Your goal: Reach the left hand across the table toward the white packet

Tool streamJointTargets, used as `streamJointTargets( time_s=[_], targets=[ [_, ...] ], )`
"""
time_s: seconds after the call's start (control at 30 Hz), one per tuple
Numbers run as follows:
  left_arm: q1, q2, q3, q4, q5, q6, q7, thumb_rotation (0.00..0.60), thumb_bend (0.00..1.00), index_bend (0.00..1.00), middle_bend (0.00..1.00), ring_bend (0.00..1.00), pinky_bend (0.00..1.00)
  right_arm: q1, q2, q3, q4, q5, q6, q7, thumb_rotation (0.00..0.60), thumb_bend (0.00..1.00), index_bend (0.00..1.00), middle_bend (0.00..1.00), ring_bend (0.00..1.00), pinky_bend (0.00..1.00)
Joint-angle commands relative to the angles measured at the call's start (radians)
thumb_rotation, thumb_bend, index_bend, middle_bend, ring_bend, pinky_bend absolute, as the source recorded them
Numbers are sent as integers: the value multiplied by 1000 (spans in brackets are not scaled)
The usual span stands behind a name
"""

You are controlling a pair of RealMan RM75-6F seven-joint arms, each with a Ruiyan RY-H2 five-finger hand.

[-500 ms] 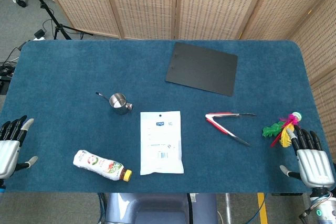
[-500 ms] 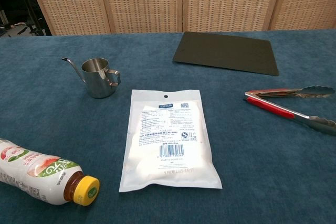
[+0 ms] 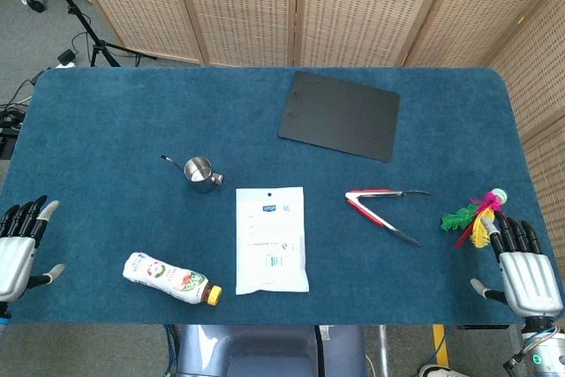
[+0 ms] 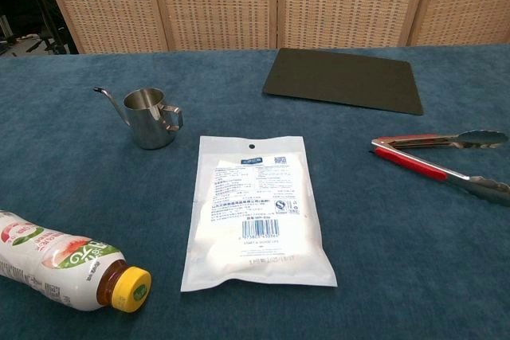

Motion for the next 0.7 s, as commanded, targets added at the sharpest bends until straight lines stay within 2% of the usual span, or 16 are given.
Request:
streamJointTargets(
  time_s=[0.03,0.2,0.4,0.5,0.57,0.7],
  targets=[
    [-2,3,0,-7,3,-2,-12,600,156,0,0,8,0,0,0,1,1,3,-1,0,600,172,0,0,0,0],
    [-8,14,-4,-21,13,-4,-36,600,164,0,0,8,0,0,-1,2,1,6,-2,-2,600,176,0,0,0,0],
    [-34,36,-8,-41,23,-36,-29,600,247,0,1,29,9,2,-4,-2,0,2,-8,-7,600,178,0,0,0,0],
    [-64,51,-17,-57,35,-67,-12,600,330,0,111,189,125,4,-6,-2,0,3,-10,-8,600,181,0,0,0,0],
    [-92,66,-21,-72,44,-105,-3,600,397,0,243,296,211,4,-6,-2,-1,2,-11,-9,600,182,0,0,0,0],
    [-164,100,-30,-108,50,-213,-8,600,538,0,415,453,295,3,-7,-3,-2,-2,-8,-5,600,182,0,0,0,0]
  ],
)
